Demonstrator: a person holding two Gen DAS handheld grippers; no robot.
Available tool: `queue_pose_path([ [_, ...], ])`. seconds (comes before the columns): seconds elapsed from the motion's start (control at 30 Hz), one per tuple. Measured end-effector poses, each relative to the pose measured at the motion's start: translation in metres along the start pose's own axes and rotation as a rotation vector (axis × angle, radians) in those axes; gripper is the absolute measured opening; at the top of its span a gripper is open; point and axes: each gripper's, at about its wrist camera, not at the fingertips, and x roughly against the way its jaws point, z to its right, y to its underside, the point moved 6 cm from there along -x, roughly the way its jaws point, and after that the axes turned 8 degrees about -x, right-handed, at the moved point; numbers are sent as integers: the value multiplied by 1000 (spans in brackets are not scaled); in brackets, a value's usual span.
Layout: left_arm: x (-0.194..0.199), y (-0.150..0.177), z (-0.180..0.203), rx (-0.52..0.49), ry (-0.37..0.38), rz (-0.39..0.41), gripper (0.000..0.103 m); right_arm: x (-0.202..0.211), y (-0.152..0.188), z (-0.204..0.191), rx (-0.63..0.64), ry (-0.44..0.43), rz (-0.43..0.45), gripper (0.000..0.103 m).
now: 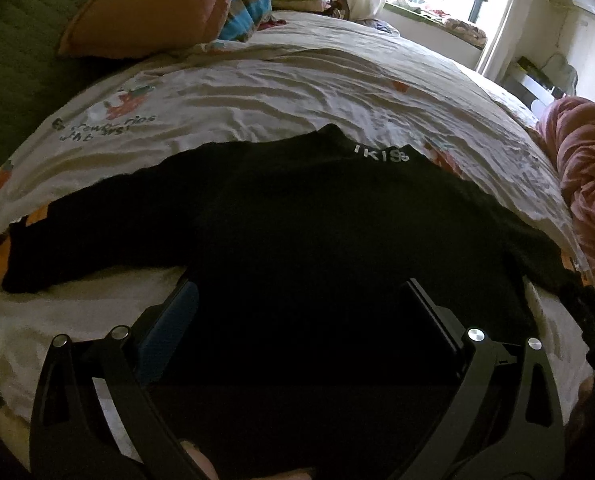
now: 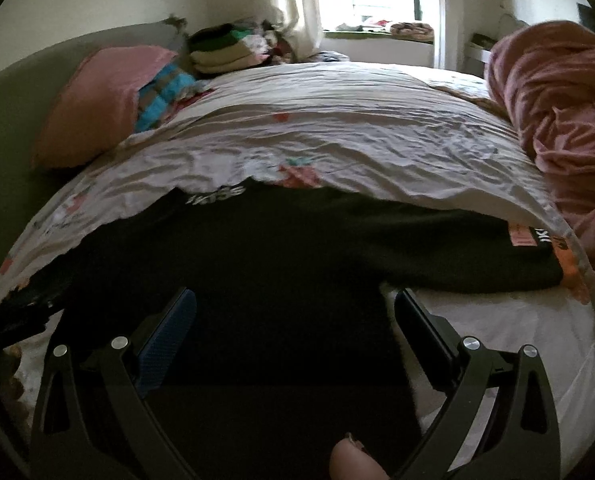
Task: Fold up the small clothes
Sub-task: 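Move the right gripper to the orange sleeve cuff and grasp it, then lift the sleeve by its cuff with the right gripper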
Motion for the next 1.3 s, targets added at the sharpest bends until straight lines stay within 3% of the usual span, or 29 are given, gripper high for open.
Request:
queue_pose_path([
  [0.4, -34, -26, 22, -28, 11, -33, 94, -34, -27, 85, -120, 174, 2, 99],
  [0.63, -59, -32, 32, -33, 17, -53, 94, -52, -31, 151, -254, 289, -15, 99],
  [0.73, -66, -33, 36, -19, 62, -42, 94, -56, -31, 179, -318, 324, -21, 99],
  [1.0, -90, -37, 32, -11, 30, -73, 94, -58, -25, 246, -478, 420, -35, 99],
  [1.13, -95, -39, 30, -16, 26, -74, 94, -65, -18, 272, -564, 436, -67, 99],
  [1.3, -98, -40, 25, -5, 29, -75, 94, -80, -14, 301, -679, 394, -79, 98],
])
